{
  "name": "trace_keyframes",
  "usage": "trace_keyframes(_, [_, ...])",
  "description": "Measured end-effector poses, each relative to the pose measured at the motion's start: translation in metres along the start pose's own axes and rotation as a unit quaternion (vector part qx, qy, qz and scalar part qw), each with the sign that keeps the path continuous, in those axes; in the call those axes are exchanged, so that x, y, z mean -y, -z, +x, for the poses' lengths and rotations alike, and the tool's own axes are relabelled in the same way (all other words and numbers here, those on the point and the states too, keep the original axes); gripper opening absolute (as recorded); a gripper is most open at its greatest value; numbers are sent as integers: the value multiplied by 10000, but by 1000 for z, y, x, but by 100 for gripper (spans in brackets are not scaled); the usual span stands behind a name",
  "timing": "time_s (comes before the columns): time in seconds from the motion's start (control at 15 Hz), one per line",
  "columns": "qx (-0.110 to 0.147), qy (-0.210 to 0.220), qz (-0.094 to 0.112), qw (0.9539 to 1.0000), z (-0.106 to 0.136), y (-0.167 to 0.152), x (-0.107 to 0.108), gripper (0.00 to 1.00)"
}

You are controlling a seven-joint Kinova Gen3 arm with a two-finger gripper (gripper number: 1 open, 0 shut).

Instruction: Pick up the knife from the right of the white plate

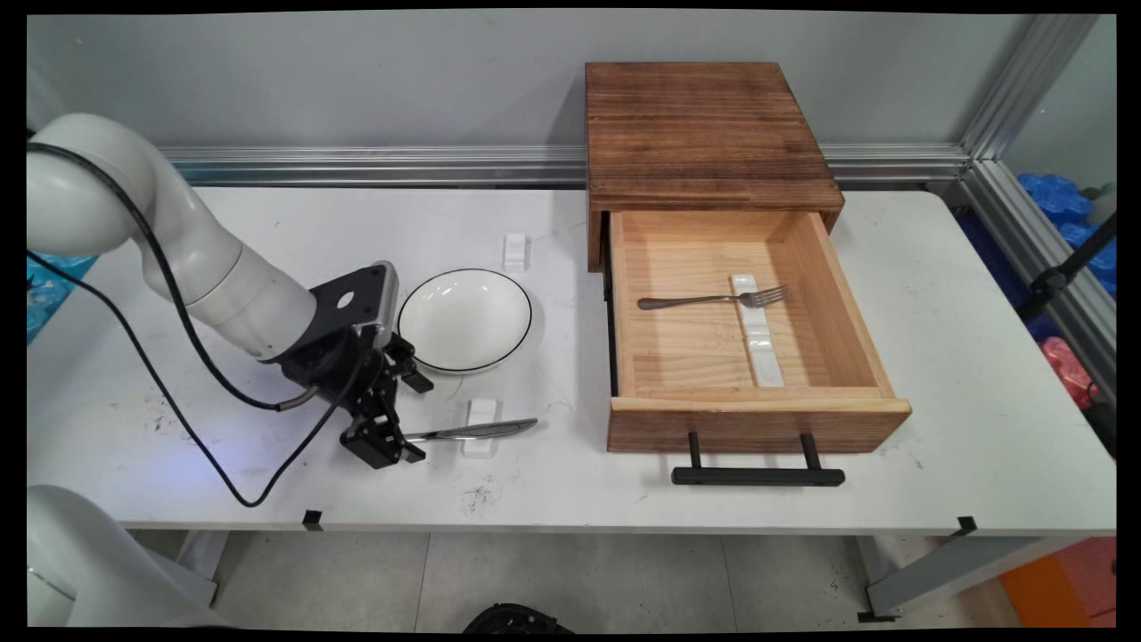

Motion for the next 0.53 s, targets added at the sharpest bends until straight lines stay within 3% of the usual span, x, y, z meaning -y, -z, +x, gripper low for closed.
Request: trace_keyframes(0.53, [-1, 17, -5, 10000, -2, -6, 1, 100])
